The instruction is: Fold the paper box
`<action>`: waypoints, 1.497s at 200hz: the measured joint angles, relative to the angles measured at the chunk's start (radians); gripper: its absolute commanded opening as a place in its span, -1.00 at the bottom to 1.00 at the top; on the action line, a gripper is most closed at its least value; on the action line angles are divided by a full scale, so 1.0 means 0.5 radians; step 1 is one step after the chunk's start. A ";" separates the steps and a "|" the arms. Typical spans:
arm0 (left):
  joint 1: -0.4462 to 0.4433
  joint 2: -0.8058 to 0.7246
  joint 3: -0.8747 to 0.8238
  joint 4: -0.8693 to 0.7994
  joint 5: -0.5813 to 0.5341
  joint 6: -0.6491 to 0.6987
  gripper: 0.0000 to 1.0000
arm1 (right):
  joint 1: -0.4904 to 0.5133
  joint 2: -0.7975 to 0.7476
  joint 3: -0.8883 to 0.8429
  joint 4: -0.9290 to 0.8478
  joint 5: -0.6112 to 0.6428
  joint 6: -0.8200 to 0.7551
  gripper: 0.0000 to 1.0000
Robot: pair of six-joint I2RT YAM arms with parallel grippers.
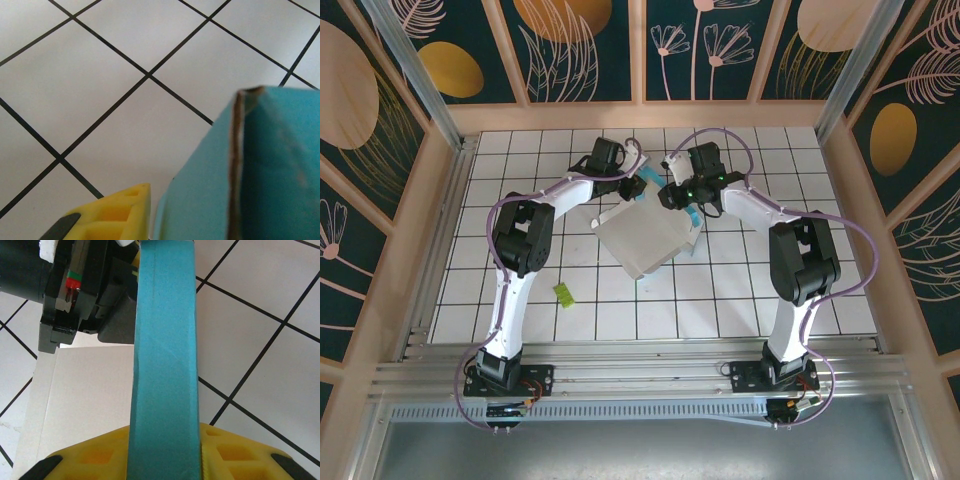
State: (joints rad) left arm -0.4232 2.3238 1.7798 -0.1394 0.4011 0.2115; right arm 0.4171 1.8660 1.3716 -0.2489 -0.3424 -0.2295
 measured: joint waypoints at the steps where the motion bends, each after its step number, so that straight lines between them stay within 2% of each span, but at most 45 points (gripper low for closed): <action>1: 0.000 0.000 0.000 0.000 -0.001 0.000 -0.68 | 0.000 0.000 0.000 0.001 0.000 0.000 -0.34; 13: -0.005 0.000 0.000 -0.001 -0.013 0.002 -0.73 | 0.000 0.000 0.000 0.008 0.001 0.001 -0.34; 30: -0.012 0.000 0.000 -0.004 -0.029 0.014 -0.96 | 0.000 0.000 -0.001 0.019 0.002 0.006 -0.34; 43: -0.018 -0.001 0.000 -0.003 -0.054 0.040 -0.97 | 0.000 0.000 -0.001 0.028 0.004 0.008 -0.34; 52: -0.018 -0.001 0.000 -0.003 -0.061 0.050 -0.89 | -0.001 0.001 -0.001 0.029 0.004 0.008 -0.34; 70: -0.022 -0.001 0.000 -0.003 -0.070 0.073 -0.53 | -0.001 0.000 -0.001 0.029 0.004 0.008 -0.34; 80: -0.023 -0.001 0.000 -0.004 -0.105 0.060 -0.44 | 0.000 0.000 -0.002 0.026 0.003 0.008 -0.34; 111: -0.019 -0.001 -0.002 -0.014 -0.148 0.078 -0.49 | 0.000 0.000 -0.005 0.027 0.000 0.008 -0.34; 131: -0.021 -0.001 -0.002 -0.030 -0.150 0.090 -0.73 | 0.001 0.000 -0.005 0.029 -0.003 0.007 -0.34; 146: -0.025 -0.001 -0.002 -0.035 -0.137 0.100 -0.75 | 0.002 0.000 -0.005 0.031 -0.005 0.008 -0.35; 155: -0.027 -0.001 -0.002 -0.036 -0.134 0.098 -0.70 | 0.002 0.000 -0.005 0.031 -0.004 0.008 -0.35; 170: -0.027 -0.015 -0.031 -0.016 -0.131 0.096 -0.41 | 0.002 0.000 -0.005 0.029 -0.005 0.007 -0.35; 182: -0.020 -0.043 -0.101 0.005 -0.129 0.066 -0.32 | 0.002 0.000 -0.005 0.028 -0.006 0.006 -0.35; 247: -0.001 -0.275 -0.354 0.137 -0.092 -0.020 -0.23 | 0.004 0.000 -0.005 0.011 0.025 -0.037 -0.38; 299: 0.011 -0.824 -0.903 0.478 -0.101 -0.259 -0.17 | 0.021 -0.002 0.043 -0.070 0.118 -0.288 -0.40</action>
State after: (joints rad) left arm -0.4179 1.9118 1.3281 0.0994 0.3504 0.0818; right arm 0.4278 1.8652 1.3930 -0.2840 -0.2832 -0.3733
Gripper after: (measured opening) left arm 0.397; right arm 0.304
